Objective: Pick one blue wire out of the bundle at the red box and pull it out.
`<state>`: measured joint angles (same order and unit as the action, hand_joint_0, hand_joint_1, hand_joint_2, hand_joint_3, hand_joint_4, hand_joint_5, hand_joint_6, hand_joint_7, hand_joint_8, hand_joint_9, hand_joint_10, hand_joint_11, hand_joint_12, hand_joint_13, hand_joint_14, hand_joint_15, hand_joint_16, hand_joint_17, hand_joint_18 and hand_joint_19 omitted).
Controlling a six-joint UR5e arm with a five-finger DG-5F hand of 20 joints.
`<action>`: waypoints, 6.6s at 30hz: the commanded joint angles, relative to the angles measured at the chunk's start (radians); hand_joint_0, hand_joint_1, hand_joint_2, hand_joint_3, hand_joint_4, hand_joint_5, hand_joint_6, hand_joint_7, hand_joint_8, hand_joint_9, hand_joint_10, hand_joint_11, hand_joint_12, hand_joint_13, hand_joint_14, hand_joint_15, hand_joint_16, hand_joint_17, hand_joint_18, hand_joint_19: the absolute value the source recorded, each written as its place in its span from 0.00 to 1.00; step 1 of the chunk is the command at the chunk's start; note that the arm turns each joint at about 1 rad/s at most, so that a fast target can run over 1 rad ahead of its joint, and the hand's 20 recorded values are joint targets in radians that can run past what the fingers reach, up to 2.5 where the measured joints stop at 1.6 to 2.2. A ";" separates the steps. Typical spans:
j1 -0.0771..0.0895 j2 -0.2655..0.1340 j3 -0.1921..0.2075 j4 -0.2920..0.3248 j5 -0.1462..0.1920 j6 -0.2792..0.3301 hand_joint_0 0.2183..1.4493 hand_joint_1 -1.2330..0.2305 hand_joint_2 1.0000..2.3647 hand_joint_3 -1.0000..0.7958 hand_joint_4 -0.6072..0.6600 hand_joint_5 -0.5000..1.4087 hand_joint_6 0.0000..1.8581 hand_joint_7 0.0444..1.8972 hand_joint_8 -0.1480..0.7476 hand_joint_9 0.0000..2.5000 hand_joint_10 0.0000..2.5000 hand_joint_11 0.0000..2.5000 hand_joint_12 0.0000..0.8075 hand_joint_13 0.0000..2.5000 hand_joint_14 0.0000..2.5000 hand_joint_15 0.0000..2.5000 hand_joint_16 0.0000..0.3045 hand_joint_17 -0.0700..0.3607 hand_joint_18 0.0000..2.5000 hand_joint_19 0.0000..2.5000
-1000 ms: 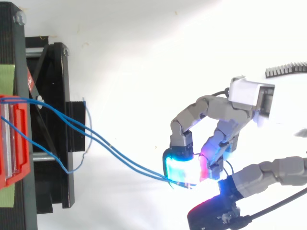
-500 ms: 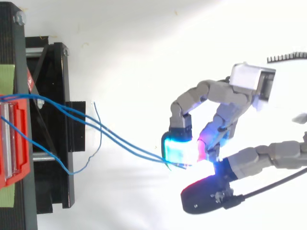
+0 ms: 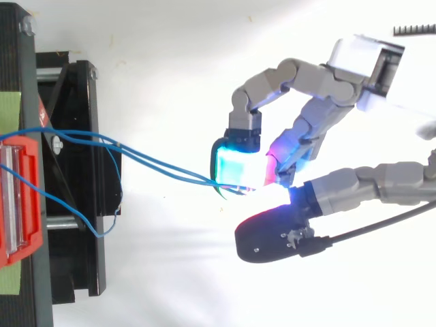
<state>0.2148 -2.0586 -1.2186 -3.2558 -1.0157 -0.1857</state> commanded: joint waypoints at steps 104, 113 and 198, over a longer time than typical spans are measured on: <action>0.001 0.000 -0.001 -0.048 -0.003 0.009 0.30 0.30 0.01 0.45 0.49 0.21 0.51 0.54 0.56 0.47 0.00 0.30 0.52 0.45 0.01 0.26 0.17 0.43 0.43 0.24; 0.001 0.000 -0.001 -0.048 -0.004 0.005 0.31 0.28 0.01 0.53 0.36 0.22 0.51 0.54 0.52 0.50 0.00 0.28 0.52 0.46 0.01 0.26 0.17 0.44 0.45 0.23; 0.011 0.002 -0.001 -0.024 -0.047 -0.066 0.30 0.28 0.01 0.55 0.42 0.23 0.50 0.55 0.56 0.51 0.00 0.27 0.55 0.47 0.01 0.26 0.19 0.46 0.46 0.22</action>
<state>0.2255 -2.0574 -1.2196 -3.2796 -1.0637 -0.2516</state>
